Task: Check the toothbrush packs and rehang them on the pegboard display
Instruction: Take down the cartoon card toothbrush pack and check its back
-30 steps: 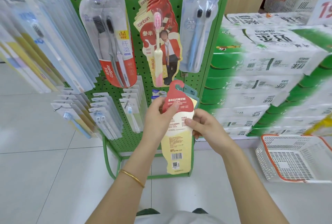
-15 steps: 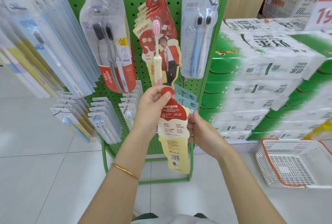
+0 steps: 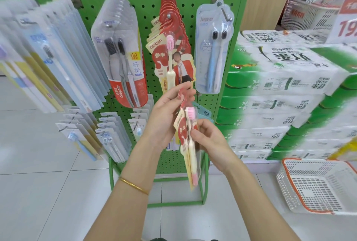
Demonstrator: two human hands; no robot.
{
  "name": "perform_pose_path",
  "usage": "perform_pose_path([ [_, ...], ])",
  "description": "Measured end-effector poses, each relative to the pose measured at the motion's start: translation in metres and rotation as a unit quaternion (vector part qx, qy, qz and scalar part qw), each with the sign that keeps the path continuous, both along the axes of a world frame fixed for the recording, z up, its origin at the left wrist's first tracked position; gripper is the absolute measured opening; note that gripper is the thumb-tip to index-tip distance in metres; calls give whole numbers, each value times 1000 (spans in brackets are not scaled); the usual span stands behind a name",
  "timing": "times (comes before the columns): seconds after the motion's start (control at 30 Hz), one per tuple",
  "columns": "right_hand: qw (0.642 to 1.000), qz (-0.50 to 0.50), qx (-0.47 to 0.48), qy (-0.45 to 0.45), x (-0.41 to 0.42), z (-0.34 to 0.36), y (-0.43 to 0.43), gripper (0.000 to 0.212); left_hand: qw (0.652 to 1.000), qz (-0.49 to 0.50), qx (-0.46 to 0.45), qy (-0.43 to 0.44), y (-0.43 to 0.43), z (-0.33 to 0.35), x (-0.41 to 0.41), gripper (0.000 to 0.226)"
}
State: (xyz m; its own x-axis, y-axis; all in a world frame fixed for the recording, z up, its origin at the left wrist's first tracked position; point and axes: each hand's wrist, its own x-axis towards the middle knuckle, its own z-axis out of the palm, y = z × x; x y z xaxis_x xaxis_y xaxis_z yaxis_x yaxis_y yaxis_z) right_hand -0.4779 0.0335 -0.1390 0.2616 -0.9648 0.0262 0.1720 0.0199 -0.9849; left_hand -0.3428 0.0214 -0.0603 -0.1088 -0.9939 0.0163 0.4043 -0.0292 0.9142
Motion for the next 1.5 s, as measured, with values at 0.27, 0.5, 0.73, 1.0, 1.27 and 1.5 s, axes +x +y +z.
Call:
perform_pose_path([
  [0.27, 979, -163, -123, 0, 8, 62, -18, 19, 975, 112, -122, -149, 3, 38, 10, 19],
  [0.5, 970, -180, -161, -14, 29, 110, -29, 26, 924, 219, -235, -205, -3, 66, 21, 17],
  [0.73, 970, -191, -149, 14, 40, 108, -41, 11, 886, 286, -247, -267, -12, 65, 26, 24],
  [1.0, 966, -208, -143, 48, 46, 107, -51, 14, 760, 369, -289, -451, -17, 59, 24, 44],
  [1.27, 959, -221, -156, 79, 51, 114, -65, 15, 692, 409, -313, -505, -18, 59, 19, 49],
  [1.5, 963, -210, -148, 85, 53, 106, -64, 16, 690, 403, -316, -511, -20, 62, 19, 49],
])
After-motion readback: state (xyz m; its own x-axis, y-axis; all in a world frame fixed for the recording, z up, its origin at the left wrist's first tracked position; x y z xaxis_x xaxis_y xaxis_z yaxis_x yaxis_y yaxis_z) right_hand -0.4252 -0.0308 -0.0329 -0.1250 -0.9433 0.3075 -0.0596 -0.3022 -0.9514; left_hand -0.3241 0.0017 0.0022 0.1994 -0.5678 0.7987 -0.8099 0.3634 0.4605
